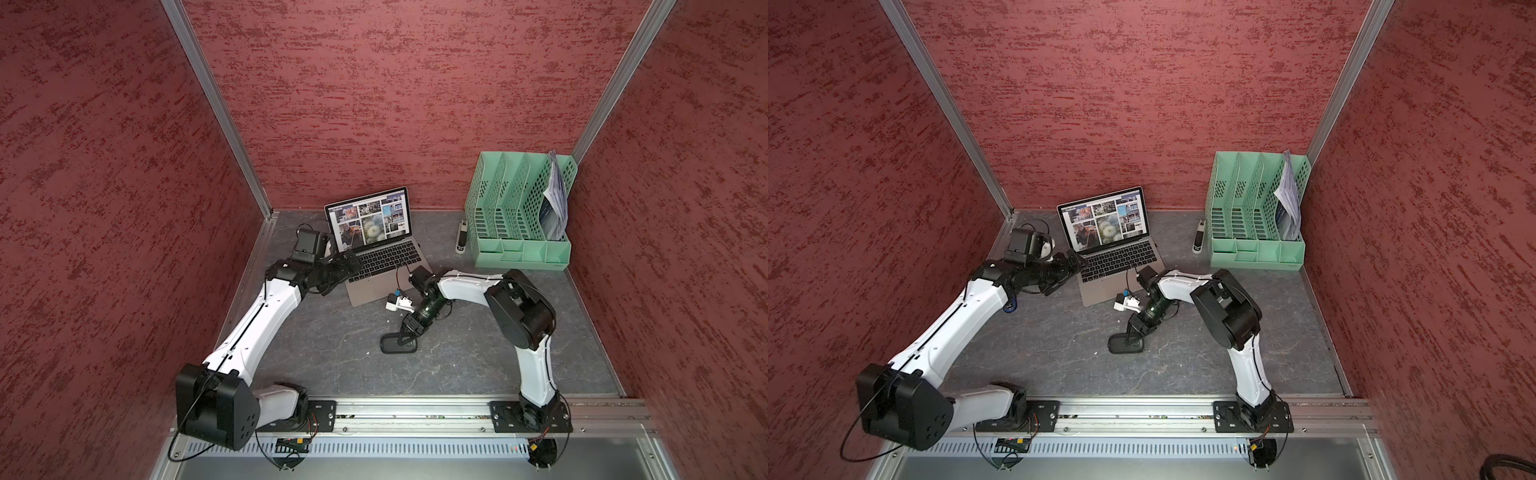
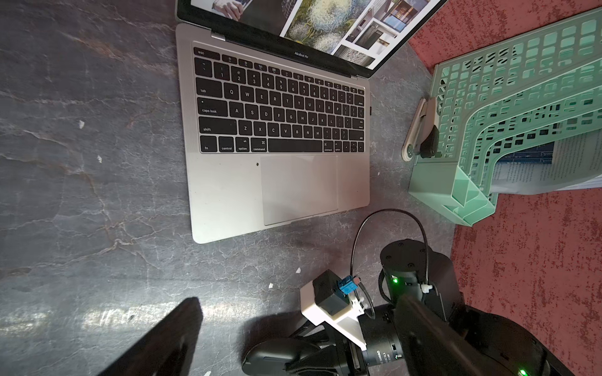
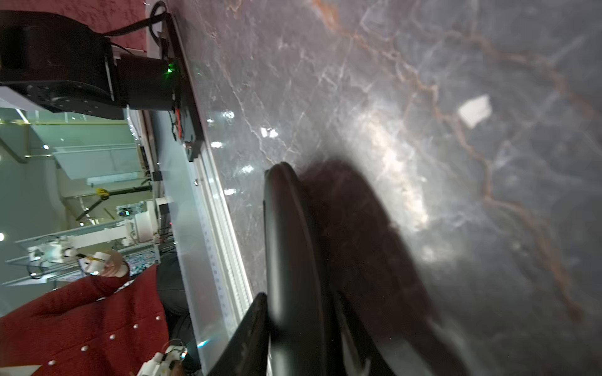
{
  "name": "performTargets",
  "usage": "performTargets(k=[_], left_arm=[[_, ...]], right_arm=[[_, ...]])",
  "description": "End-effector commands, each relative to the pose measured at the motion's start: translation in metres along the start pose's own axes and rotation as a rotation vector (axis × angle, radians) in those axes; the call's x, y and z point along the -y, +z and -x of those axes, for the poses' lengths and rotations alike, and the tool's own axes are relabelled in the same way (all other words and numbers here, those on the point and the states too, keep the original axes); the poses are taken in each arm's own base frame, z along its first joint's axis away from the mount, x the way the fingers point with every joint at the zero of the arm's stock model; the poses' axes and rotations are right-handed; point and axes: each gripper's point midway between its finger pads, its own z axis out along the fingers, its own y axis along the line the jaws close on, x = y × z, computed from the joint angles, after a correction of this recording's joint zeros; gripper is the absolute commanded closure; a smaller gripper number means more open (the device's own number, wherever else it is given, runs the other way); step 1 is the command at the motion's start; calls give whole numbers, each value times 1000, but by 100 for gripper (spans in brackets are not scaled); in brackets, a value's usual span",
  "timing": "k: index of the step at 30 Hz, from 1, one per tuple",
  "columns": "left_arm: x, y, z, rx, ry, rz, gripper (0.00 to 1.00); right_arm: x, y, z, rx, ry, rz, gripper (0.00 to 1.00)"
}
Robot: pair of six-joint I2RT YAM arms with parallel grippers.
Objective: Remove the wireless mouse receiver from the laptop
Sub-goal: Place the mouse at the center of the board.
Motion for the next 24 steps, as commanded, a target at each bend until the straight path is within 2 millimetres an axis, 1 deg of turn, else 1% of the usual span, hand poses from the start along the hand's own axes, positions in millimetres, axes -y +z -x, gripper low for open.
performTargets(k=[1,4,12,14,16,17,22,24], left_arm=[[1,3,4,19,23,4,3],[-1,5,4,19,22,7,3],[-4,6,-1,16,23,16,3],[-5,5,-1,20,24,18,3],[-4,3,-1,25,28,16,3],[-4,2,-1,27,29,15,3],[-5,-3,-1,49,42,20,2],[-7,-6,0,63,43,29,2]], right_arm=[[14,-3,5,4,-7,-57,57],[15,-3,3,-4,-1,-68,50],[15,-7,1,-16,5,-91,39],[16,-11,2,-10,-4,-120,26],[18,-15,4,3,-15,-156,8],[20,-17,6,14,-21,-174,2],[34,-27,12,44,-19,-282,1],[40,-37,17,67,-20,-351,2]])
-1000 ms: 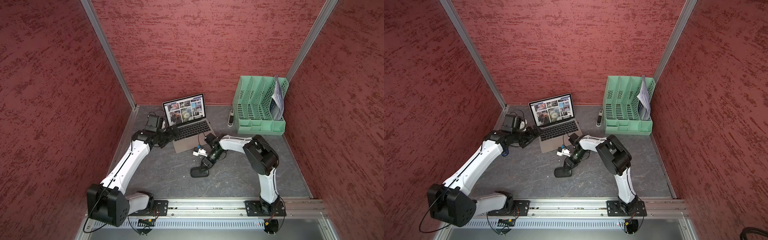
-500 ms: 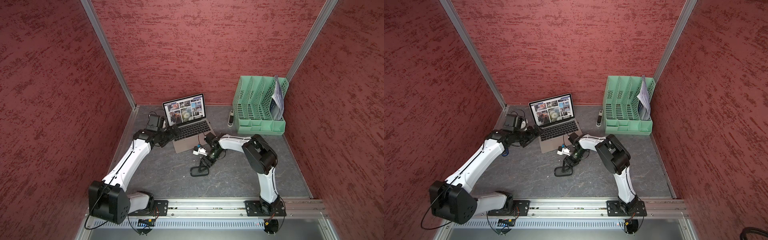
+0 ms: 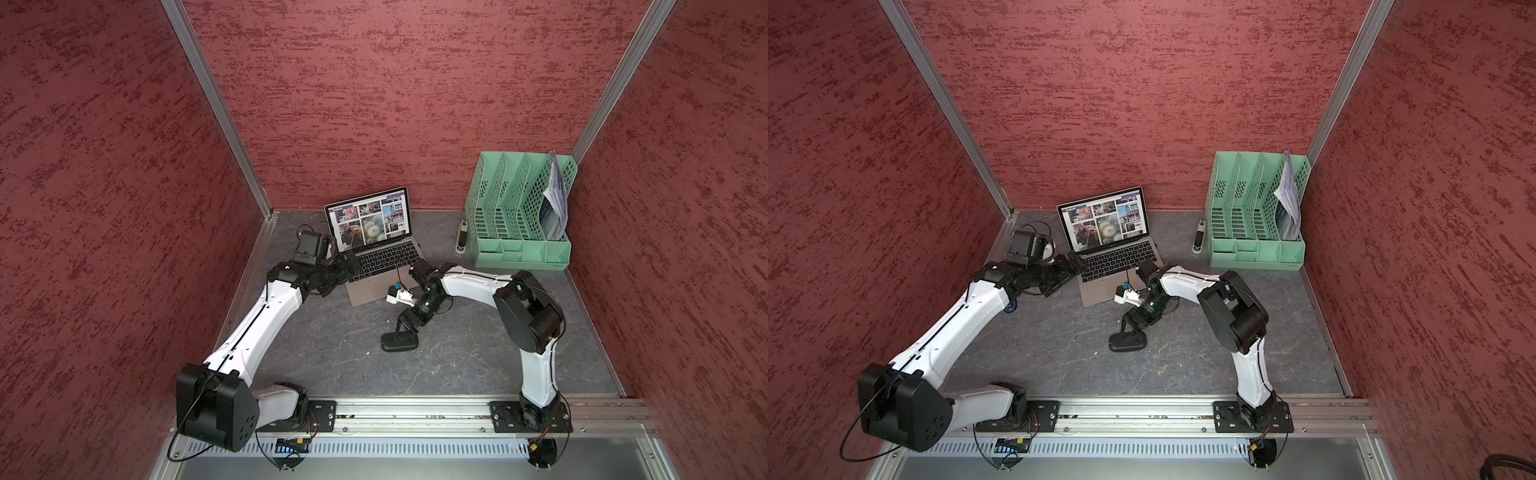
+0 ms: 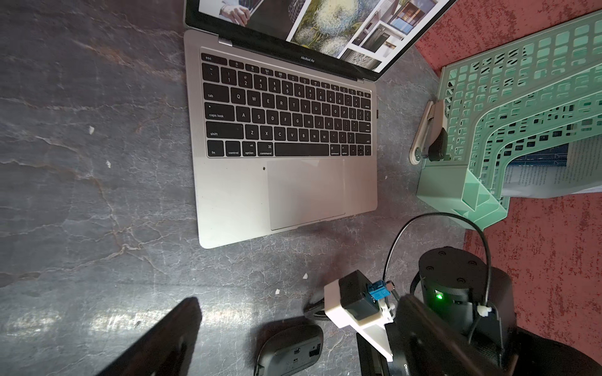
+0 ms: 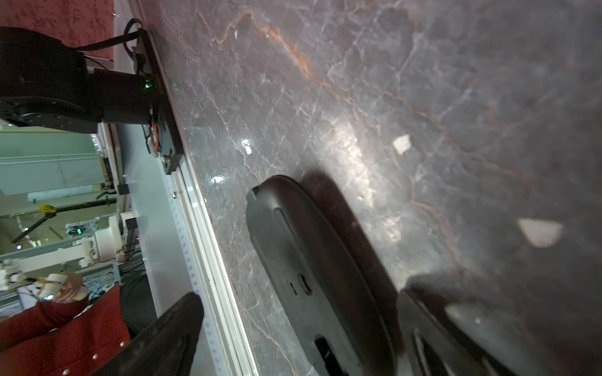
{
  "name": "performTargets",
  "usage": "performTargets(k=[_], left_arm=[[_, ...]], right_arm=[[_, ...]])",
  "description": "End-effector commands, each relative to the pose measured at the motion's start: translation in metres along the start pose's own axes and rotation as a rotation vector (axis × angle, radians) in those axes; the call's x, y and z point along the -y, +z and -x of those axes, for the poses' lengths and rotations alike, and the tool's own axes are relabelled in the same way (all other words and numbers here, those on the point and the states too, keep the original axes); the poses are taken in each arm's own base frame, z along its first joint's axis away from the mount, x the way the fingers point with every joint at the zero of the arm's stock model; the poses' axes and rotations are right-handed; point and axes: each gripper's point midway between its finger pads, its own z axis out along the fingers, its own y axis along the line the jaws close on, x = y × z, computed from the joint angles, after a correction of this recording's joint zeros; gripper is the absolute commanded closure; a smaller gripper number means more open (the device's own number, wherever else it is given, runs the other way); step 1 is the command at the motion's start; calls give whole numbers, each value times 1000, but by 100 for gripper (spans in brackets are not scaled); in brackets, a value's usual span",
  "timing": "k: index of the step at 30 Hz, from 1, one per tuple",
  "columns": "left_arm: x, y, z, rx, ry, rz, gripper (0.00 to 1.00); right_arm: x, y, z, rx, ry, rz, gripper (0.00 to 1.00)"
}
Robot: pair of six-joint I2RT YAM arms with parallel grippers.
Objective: Remove the wireless mouse receiver from the laptop
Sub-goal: Place the mouse at the center of the board, then adjust the laptop at the center of the board.
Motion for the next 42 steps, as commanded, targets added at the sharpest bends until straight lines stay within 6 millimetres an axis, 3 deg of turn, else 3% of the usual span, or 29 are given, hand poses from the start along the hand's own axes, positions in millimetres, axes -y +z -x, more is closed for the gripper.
performTargets(k=[1,4,8,11,15,20,25,32,42], left_arm=[[-4,-7,3,42,28,17,3],[-16,-14,12,102,9,94,2],[-51,-20,37,184,-82,284,0],[-65,-2,59,187,-137,342,0],[-72,29,90,239,-239,323,1],[-86,58,128,302,-363,350,7],[-94,73,151,353,-404,408,7],[-118,88,170,407,-477,498,7],[-147,97,181,411,-524,554,7]], right_arm=[[38,-15,5,35,11,-225,2],[45,-48,24,111,5,-349,2],[55,-117,60,250,11,-526,2],[65,-162,88,348,26,-613,2],[95,-200,124,441,104,-663,8],[154,-233,158,553,255,-735,33],[184,-231,175,550,281,-769,33],[220,-215,182,562,357,-778,54],[239,-183,181,529,396,-706,49]])
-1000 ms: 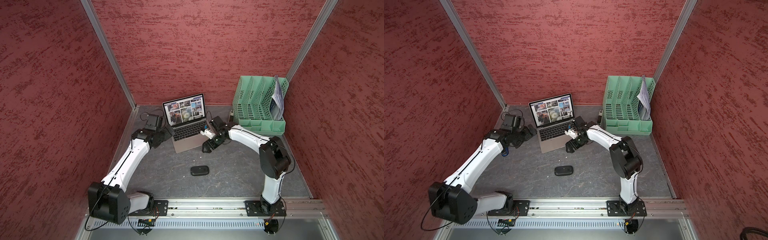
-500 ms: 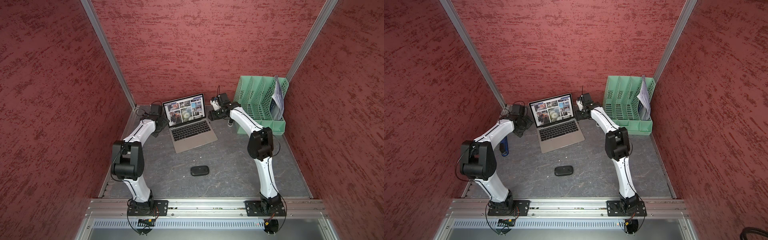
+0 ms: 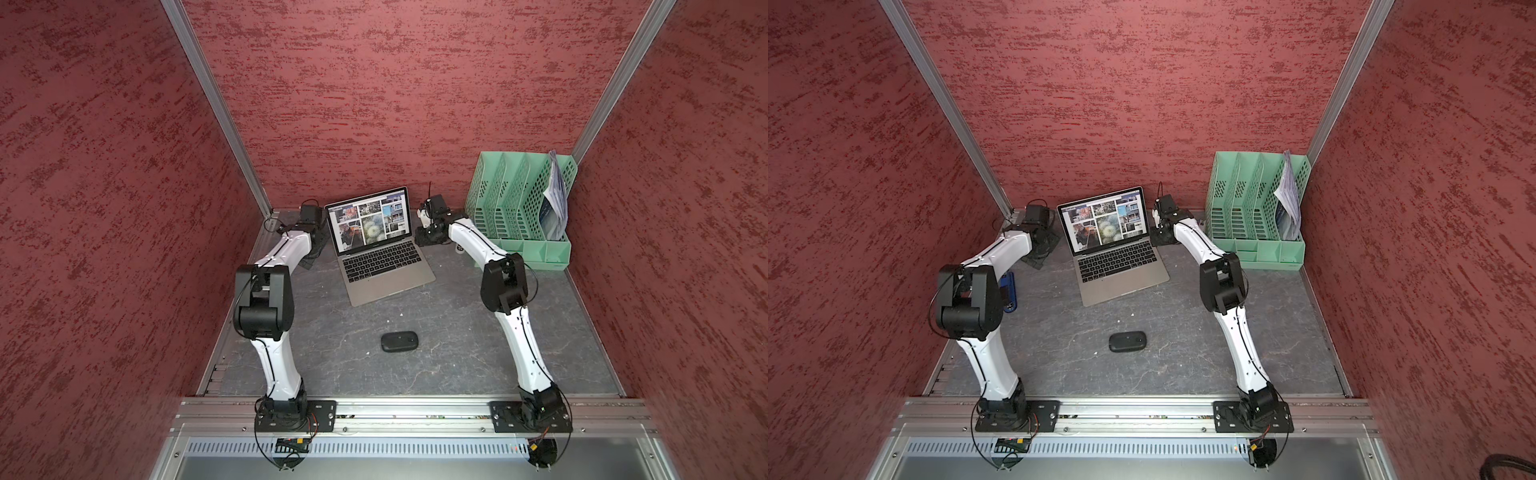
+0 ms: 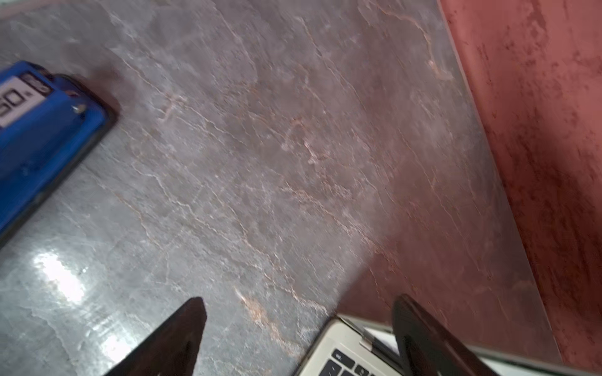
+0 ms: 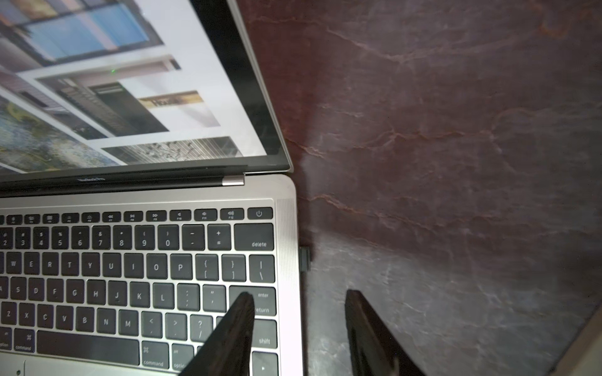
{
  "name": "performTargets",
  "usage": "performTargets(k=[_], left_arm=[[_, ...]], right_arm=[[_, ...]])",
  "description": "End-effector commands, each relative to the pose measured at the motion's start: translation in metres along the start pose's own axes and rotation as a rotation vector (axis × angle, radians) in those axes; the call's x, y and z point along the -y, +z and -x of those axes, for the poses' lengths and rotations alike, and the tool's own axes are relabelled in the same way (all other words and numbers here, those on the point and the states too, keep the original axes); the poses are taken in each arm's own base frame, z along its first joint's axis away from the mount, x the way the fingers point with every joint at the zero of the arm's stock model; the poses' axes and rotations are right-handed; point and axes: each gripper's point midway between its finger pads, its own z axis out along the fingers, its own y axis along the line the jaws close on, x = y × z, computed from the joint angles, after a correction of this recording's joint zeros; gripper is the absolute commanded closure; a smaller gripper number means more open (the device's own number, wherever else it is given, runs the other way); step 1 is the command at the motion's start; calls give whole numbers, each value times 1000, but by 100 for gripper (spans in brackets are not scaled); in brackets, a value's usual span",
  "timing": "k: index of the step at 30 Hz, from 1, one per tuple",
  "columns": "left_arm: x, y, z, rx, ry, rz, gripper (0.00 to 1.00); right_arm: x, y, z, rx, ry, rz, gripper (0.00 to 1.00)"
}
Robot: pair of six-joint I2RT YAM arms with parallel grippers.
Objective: Remove the wireless mouse receiver from the laptop
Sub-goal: Adjust the laptop at the center of the board.
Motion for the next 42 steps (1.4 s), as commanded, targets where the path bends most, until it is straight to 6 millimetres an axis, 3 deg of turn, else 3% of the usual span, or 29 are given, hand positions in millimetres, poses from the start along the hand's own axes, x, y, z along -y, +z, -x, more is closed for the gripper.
performTargets(k=[1,8,14,19,30,36,42], left_arm=[[2,6,12,30,-3,21,7],[8,30,3,-11,22,43,7],[18,41,-9,-46,37,39,7],[26,41,-22,-65,59,23,7],[55,44,-54,-116,153,-12,7],[58,44,-69,-144,186,-20,7],[57,42,-82,-163,216,-30,7]], right_arm=[[-1,5,-1,-8,32,9,50],[25,2,-19,-52,67,-138,66],[35,-10,-27,-59,36,-201,67],[41,-4,-50,-125,17,-229,69],[5,-6,-89,-189,-77,-190,68],[-13,-24,-109,-198,-90,-174,69],[-17,-49,-122,-187,-82,-181,68]])
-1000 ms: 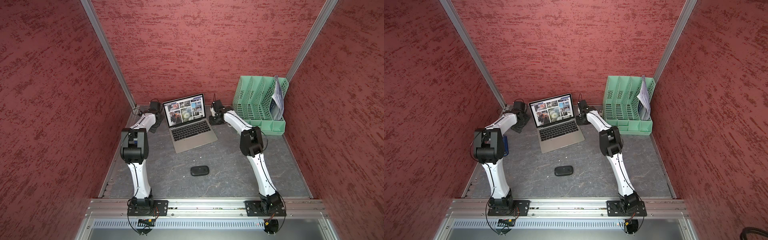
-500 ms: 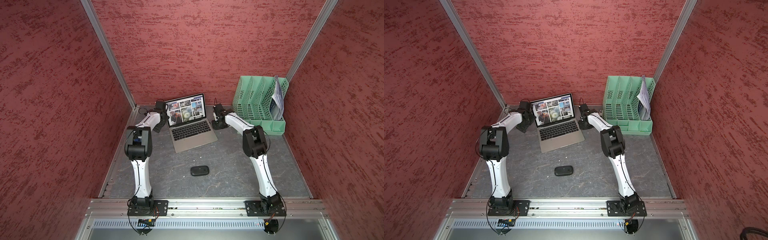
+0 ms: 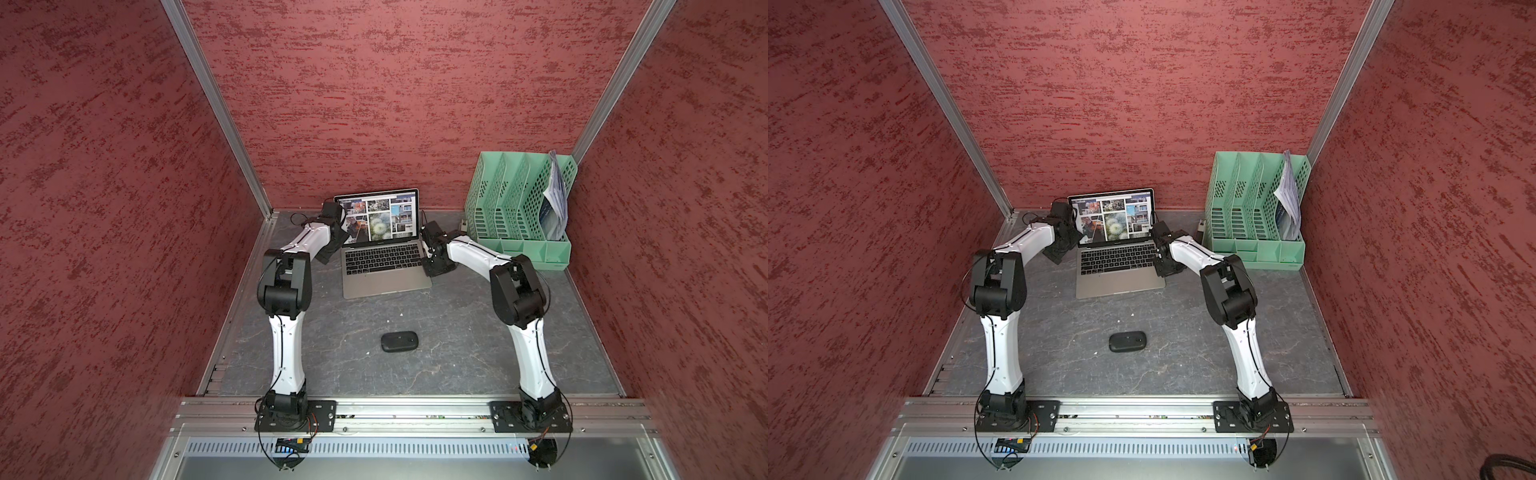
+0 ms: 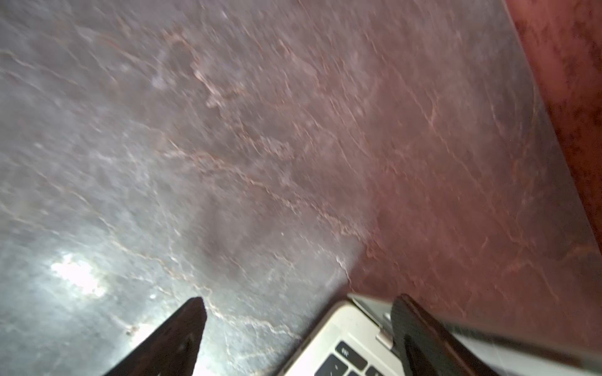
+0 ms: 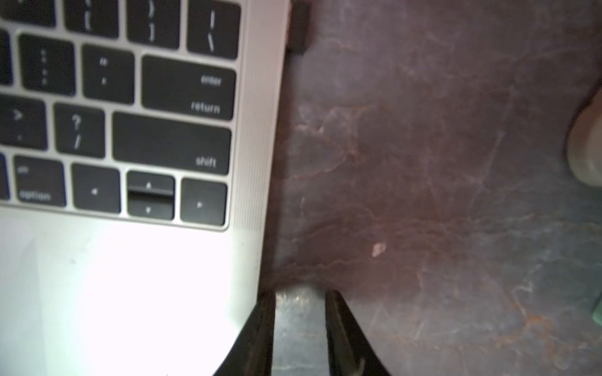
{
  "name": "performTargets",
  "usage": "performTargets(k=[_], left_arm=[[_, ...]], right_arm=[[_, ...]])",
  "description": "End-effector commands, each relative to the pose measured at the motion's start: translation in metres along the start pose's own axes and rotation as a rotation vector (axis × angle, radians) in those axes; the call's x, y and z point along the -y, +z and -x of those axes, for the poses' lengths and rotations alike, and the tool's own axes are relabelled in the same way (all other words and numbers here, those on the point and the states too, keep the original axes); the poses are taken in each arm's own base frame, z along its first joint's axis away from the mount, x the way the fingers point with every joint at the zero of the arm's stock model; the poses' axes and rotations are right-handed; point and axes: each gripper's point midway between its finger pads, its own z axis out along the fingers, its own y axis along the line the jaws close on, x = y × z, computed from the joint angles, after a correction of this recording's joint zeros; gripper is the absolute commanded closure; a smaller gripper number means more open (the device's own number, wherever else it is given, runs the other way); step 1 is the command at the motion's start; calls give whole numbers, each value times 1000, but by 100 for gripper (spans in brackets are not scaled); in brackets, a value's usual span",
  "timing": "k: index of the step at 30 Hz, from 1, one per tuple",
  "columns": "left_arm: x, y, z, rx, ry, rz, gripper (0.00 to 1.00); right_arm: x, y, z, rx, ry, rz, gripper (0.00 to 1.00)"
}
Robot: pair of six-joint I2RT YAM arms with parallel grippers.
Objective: Remove the wireless mouse receiver from the laptop
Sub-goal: Adjust the laptop at the center of the board.
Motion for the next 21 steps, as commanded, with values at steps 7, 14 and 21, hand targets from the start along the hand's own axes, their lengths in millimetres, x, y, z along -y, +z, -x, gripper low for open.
performTargets(k=[7,14,21], left_arm=[[4,-1,-24,-24,81,-12,7],[-2,-50,9,96,84,-47,7],[-29,-92,16,153,101,-46,7]], right_arm=[[-16,-39,-7,70,26,57,68],[-13,-47,4,96,13,37,68],[-15,-47,6,98,19,46,69]])
